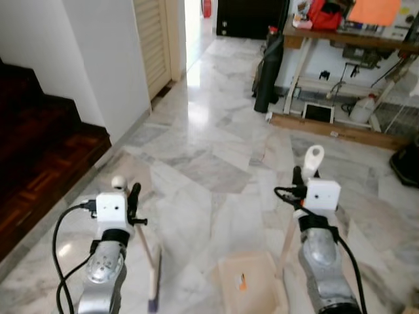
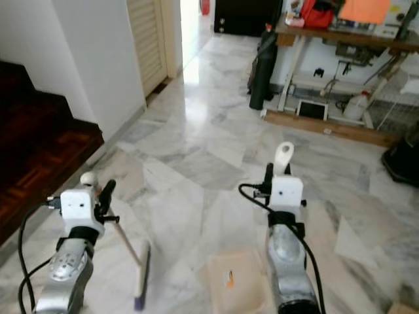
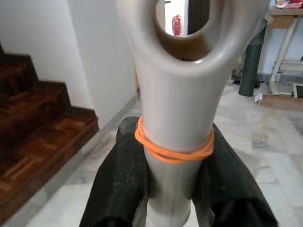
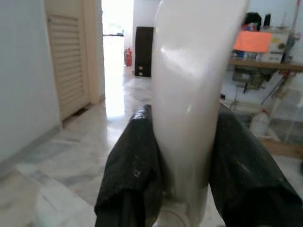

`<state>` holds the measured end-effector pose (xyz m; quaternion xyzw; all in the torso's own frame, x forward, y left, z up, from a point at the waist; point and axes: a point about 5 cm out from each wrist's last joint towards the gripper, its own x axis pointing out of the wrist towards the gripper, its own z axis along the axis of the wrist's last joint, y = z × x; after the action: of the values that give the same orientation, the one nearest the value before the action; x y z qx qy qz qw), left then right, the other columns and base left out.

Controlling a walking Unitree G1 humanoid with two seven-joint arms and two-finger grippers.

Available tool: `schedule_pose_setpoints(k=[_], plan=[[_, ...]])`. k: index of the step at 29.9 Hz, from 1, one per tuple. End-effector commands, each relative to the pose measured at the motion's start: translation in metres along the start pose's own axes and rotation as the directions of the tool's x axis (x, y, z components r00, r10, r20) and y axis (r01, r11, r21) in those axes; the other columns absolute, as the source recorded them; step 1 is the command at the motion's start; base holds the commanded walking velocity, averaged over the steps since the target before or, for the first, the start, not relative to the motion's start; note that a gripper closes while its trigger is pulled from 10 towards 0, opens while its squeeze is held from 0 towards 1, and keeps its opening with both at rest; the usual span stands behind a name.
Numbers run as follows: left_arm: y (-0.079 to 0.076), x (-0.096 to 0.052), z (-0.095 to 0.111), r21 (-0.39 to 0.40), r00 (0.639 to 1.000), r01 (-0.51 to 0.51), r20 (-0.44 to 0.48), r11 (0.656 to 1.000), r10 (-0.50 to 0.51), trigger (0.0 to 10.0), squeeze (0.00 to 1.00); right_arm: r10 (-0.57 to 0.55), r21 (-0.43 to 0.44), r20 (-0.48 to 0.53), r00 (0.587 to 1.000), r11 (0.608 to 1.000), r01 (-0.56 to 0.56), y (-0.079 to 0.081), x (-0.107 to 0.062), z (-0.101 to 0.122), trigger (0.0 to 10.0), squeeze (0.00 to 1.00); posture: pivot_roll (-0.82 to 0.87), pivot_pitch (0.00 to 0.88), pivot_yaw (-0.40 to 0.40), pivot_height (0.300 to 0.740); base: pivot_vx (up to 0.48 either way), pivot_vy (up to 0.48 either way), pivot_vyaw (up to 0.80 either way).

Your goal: Sweep floor

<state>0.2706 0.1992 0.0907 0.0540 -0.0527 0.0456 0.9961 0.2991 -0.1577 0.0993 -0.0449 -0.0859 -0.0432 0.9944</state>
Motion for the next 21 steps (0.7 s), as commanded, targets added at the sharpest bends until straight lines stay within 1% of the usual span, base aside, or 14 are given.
schedule_pose_setpoints(k=[1,21], plan=[[-0.0067,0.0041,0.0124,-0.003,0.998,0.016,0.060,1.000,-0.016,10.0,0.00,-0.025,0.001,0.042,0.999,1.000,0.025,-0.0078,0.0040,0.0088,10.0,0.00,0.06,0.000,0.011,0.740,0.315,0.000,0.00],[-0.0074,0.0031,0.0124,-0.005,0.998,0.017,0.058,1.000,-0.017,10.0,0.00,-0.027,0.003,0.045,0.999,1.000,0.026,-0.0078,0.0031,0.0094,10.0,0.00,0.06,0.000,0.010,0.740,0.317,0.000,0.00]])
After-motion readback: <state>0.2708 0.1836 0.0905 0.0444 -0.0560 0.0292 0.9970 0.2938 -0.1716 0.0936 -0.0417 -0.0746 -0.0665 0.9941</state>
